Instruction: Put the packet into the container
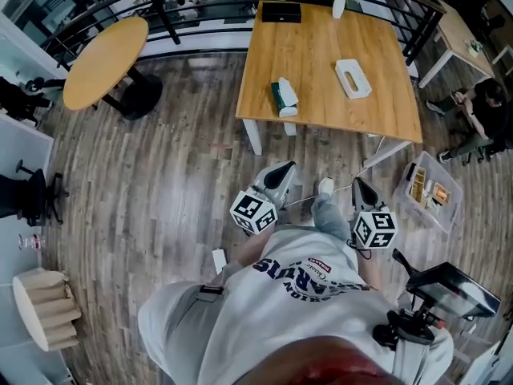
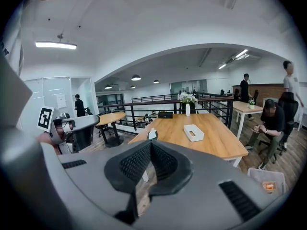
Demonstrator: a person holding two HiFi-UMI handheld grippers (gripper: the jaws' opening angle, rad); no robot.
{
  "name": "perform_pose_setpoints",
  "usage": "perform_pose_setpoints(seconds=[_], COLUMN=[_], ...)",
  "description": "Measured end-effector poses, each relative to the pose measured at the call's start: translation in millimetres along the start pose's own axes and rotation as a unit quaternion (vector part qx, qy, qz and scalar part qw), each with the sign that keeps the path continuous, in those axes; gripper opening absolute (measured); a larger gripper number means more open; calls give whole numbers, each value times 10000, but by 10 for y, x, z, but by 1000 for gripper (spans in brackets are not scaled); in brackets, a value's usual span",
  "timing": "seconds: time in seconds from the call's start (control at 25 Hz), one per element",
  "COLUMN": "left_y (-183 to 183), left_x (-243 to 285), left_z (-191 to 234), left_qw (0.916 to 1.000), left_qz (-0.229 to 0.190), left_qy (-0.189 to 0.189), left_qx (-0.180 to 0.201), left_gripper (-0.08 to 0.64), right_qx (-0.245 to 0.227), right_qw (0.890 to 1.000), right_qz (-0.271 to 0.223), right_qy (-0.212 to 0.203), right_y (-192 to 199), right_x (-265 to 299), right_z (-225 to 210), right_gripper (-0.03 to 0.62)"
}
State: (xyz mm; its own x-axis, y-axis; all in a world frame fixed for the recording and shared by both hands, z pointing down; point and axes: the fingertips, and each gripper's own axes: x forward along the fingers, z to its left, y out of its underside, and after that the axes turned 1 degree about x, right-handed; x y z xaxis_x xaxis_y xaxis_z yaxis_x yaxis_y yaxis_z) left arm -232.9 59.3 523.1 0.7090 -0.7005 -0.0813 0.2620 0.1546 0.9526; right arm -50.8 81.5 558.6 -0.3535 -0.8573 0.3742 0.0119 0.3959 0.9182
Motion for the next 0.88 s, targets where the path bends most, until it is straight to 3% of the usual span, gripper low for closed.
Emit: perform_pose_setpoints(seconds=[0.4,0.88], left_y=[-96,-127], left_x=[341,1462], left_z=[254,640], left_qw=[9995,9989], left_qz=[-150,-299], left_qy=[-284,-372], left_qx=[81,-16], left_gripper=[5,4], right_qx=[57,229], right_qw=[9997,9991], right_qz=[-96,-110], right_qy=[-208,-326], right_y=[-203,-525], right_x=[442,1262], right_z=[-314,-1351], right_gripper=[8,8])
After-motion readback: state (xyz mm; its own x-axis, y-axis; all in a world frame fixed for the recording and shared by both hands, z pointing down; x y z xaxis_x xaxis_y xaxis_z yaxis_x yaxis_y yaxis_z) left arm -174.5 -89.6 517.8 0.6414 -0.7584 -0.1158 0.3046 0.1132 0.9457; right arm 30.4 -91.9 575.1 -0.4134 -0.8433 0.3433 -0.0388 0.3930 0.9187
